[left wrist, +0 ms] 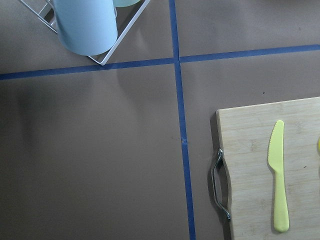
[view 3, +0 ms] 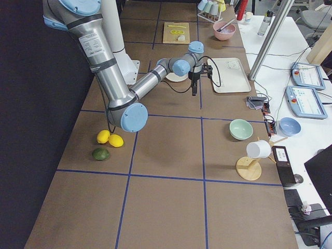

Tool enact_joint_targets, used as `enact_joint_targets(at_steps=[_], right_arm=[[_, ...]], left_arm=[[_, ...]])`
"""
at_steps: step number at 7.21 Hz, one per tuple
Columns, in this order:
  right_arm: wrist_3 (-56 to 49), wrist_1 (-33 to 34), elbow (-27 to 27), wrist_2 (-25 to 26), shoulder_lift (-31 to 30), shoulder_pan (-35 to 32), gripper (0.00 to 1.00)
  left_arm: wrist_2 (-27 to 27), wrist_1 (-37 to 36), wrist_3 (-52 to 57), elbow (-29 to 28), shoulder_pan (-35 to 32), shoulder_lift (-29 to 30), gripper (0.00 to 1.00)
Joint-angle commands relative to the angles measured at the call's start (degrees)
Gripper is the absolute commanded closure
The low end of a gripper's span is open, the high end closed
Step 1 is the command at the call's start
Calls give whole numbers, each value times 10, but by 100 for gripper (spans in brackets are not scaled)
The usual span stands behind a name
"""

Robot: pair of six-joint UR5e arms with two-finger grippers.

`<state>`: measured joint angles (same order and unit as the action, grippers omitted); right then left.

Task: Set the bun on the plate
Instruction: 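Release the plate and withdraw the right arm out of view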

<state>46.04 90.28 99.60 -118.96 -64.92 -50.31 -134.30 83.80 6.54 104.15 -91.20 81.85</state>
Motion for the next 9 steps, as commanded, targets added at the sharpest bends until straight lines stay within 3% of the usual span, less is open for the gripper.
enact_joint_targets(at_steps=[1,3,5,7,9], right_arm=[[-192,15,3,-60,-69,-121,0],[-411,16,-1,-69,-160,-233,0],[-549,14,-1,-70,-242,-316,0],[-562,8,-1,-96,-330,-387,0],[-555,8,-3,-111,-341,-399,0]], left_arm=[[-1,7,-3,1,3,3,0],[0,29,-2,-1,8,12,0],[0,73,-4,-10,8,15,0],[-3,75,1,-25,21,47,0],[-60,121,-4,-24,29,46,0]])
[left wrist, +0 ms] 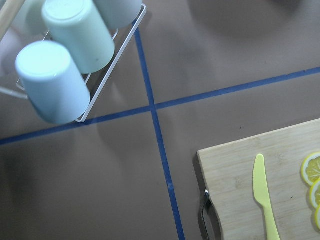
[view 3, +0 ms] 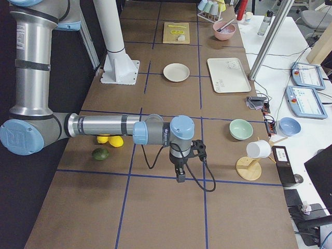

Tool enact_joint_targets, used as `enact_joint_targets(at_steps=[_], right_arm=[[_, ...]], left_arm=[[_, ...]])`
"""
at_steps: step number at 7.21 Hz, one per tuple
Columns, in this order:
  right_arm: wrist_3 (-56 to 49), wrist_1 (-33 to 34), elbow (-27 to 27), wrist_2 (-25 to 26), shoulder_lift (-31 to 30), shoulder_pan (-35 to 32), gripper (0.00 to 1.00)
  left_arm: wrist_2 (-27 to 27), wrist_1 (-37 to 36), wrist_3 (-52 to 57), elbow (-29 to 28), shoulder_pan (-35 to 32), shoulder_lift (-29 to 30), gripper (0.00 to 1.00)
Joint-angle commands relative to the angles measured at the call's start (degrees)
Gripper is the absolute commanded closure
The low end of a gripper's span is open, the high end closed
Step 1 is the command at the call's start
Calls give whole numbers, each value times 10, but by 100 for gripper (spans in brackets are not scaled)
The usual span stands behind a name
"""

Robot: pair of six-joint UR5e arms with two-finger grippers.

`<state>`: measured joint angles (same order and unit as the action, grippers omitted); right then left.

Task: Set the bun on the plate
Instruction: 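Move the left gripper over the white bun on the cutting board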

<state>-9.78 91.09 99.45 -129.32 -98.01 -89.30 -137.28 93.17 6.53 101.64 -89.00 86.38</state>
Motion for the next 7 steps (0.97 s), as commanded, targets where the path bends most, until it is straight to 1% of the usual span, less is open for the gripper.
enact_joint_targets(at_steps=[1,2,3,4,5,6,7], right_arm=[[11,0,3,-8,-10,-9,0],[18,-1,4,-8,-10,-9,0],[18,-1,6,-8,-10,-9,0],[18,-1,6,-9,-10,-9,0],[18,-1,7,-9,-10,-9,0],[18,-2,7,-9,-10,-9,0],[18,-2,7,-8,-10,-9,0]], left_arm=[[-40,33,-34,7,59,3,0],[-30,48,-145,16,105,5,0],[-21,117,-249,16,145,3,0],[4,186,-366,17,199,4,0],[70,230,-469,23,255,5,0],[120,231,-531,35,315,14,0],[148,231,-582,35,346,33,0]])
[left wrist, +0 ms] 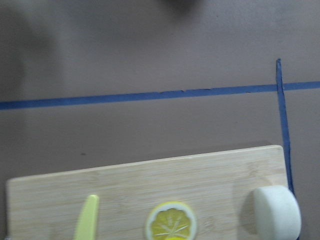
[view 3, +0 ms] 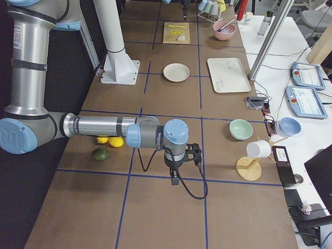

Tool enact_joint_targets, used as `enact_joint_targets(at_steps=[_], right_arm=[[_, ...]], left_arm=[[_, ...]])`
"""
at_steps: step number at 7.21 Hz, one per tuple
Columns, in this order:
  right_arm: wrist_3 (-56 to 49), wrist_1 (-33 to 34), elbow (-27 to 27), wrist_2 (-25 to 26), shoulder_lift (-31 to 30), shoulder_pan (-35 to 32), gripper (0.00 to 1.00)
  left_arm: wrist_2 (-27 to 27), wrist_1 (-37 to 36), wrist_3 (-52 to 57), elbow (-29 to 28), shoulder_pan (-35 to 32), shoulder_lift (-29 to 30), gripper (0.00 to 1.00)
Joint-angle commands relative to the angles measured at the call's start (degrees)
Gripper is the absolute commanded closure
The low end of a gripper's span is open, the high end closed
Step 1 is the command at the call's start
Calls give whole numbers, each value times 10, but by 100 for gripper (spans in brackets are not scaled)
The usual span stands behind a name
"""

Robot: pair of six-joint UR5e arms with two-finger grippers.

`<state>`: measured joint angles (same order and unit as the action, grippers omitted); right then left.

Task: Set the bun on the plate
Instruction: 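Move the left gripper over the white bun on the cutting board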

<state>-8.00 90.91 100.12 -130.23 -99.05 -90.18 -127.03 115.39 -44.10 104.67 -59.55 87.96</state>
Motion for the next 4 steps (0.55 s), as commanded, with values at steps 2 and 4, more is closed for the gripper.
enact_joint_targets(at_steps=[2,4], right_arm=[[0,0,-1,0,0,0,0],[-1,0,-1,0,0,0,0]], left_arm=[[89,8,-119,-9,117,51,0],[108,8,-135,-23,159,63,0]])
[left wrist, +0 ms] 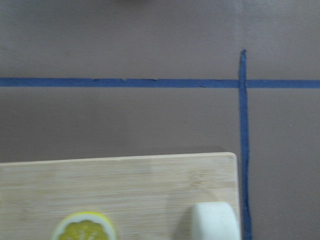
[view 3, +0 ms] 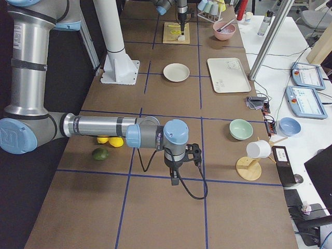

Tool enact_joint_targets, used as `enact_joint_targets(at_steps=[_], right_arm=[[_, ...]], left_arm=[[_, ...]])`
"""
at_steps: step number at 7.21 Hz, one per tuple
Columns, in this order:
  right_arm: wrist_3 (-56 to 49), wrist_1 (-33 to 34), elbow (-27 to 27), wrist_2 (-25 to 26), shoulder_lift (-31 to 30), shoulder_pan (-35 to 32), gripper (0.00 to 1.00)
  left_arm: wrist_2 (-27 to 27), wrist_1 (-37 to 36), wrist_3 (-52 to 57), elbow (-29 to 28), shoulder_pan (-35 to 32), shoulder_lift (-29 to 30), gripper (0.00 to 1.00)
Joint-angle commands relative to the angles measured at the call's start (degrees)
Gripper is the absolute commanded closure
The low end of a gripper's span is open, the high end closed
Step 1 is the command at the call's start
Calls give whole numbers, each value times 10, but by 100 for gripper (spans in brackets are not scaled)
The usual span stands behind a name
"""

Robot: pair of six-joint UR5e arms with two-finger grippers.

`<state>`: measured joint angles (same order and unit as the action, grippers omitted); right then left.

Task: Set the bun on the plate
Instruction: 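Grasp the white bun with the left gripper and lift it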

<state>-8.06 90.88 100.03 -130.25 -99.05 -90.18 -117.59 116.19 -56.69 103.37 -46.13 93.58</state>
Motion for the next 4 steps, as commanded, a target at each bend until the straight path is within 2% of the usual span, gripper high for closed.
enact_joint_targets(at_steps=[1,3,4], right_arm=[[0,0,0,0,0,0,0],[1,0,0,0,0,0,0],[0,0,0,0,1,0,0]], left_arm=[[18,1,-8,-25,27,9,0],[18,0,-4,-41,30,13,0],[18,-2,-5,-41,31,13,14]])
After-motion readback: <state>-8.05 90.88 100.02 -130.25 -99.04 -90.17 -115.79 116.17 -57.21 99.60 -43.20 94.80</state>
